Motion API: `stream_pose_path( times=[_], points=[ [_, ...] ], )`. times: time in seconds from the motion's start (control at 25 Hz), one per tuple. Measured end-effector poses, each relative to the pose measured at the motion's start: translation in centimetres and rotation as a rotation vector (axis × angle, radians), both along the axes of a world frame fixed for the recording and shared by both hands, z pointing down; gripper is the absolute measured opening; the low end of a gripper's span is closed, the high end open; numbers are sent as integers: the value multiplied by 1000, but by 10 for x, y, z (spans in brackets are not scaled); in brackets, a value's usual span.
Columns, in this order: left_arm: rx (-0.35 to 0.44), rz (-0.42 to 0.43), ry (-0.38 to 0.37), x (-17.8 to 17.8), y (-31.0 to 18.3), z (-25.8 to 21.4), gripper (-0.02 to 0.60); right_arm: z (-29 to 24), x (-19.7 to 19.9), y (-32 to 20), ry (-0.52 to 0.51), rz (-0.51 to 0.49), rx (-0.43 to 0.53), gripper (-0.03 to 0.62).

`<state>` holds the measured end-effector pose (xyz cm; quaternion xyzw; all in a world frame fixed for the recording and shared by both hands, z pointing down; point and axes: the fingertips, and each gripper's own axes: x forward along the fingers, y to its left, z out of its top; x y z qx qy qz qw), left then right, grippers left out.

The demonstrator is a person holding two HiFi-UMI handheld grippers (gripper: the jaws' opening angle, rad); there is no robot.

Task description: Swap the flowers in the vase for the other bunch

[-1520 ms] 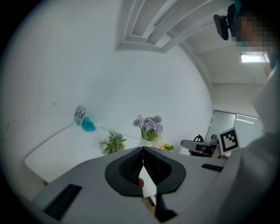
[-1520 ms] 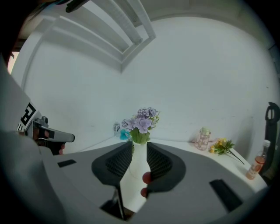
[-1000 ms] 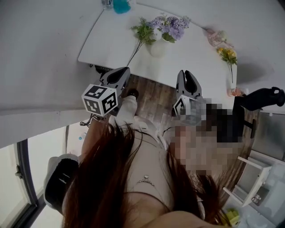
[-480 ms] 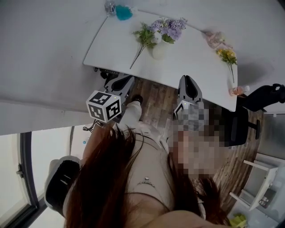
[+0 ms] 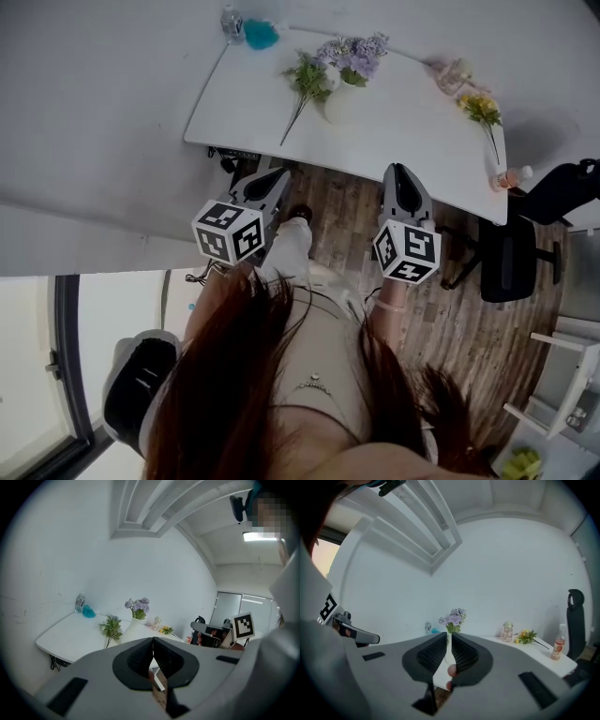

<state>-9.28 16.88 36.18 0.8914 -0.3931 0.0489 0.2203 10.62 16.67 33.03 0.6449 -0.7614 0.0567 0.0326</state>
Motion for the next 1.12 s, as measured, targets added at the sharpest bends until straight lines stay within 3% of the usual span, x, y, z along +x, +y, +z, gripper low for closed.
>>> stream_pose_path(
  times=[0.52, 1.12],
  points=[
    [8, 86, -56, 19, 19, 3, 5, -2, 8, 29, 3, 36, 37, 43],
    [16, 78, -97, 31, 21, 8, 5, -2, 19, 42, 53, 14, 84, 41]
  ],
)
